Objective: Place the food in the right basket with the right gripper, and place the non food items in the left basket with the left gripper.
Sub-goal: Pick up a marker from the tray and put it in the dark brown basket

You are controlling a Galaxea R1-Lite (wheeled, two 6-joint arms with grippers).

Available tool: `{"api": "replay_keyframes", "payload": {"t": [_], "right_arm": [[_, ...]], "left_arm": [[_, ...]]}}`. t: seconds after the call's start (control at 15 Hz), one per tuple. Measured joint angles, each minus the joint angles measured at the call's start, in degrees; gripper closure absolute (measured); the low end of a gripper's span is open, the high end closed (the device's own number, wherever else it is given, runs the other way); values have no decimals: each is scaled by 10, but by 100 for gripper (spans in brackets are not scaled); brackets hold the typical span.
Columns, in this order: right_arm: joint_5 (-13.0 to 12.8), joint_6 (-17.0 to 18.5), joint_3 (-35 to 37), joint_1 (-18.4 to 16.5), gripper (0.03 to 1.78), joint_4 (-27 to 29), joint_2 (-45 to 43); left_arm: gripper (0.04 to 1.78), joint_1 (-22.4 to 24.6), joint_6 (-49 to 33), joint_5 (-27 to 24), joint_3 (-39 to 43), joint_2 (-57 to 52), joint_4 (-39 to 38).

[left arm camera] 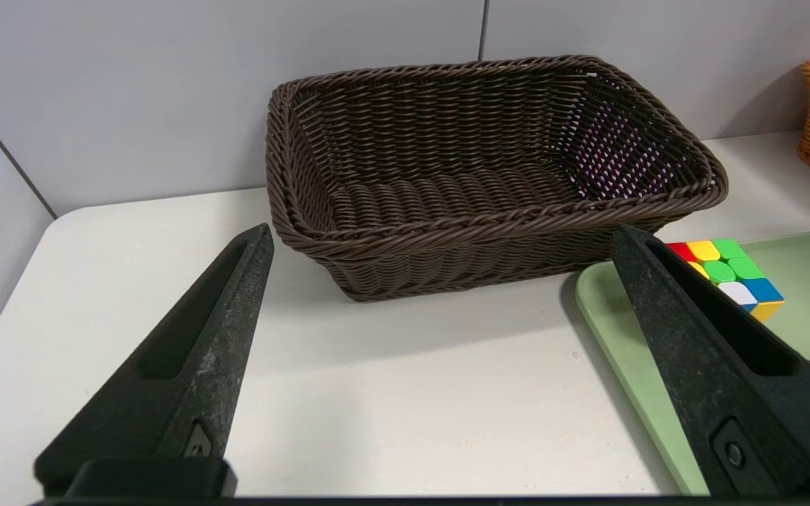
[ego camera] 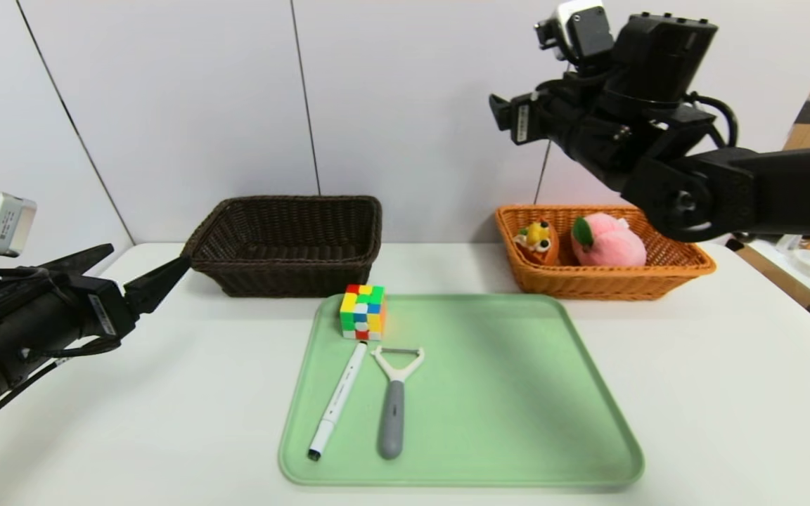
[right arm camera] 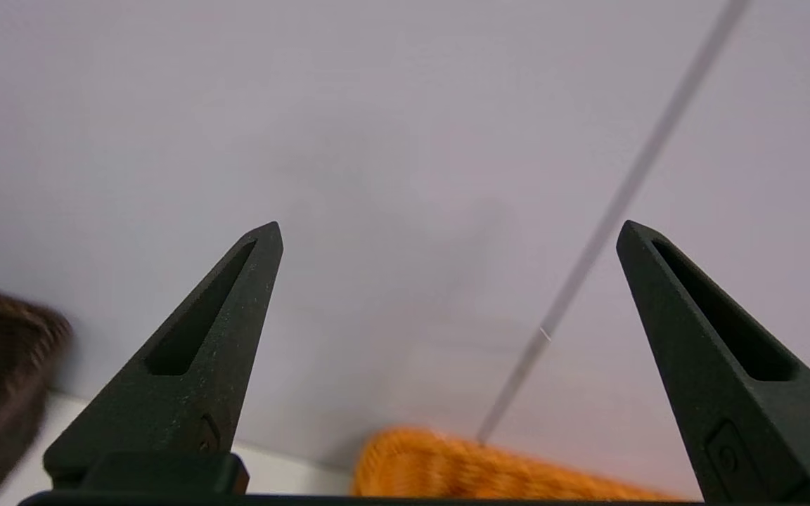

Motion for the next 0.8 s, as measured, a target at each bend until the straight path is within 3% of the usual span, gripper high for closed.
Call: {"api": "replay_keyframes", "payload": {"t": [0.2,0.4,0.6,0.8], "right_arm": [[1,12,168,-50,14,-2,-98],[2,51,305,-112,13,-21,-179],[5,78,428,-163,12,-87,-225],[7,102,508,-185,12,-158,-251]], "left_arm": [[13,-14,-2,0,0,-2,0],[13,-25,-2,1,0,-4,0],[13,-47,-9,3,-1,-3,0],[13,-86,-29,5,3,-2,0]]}}
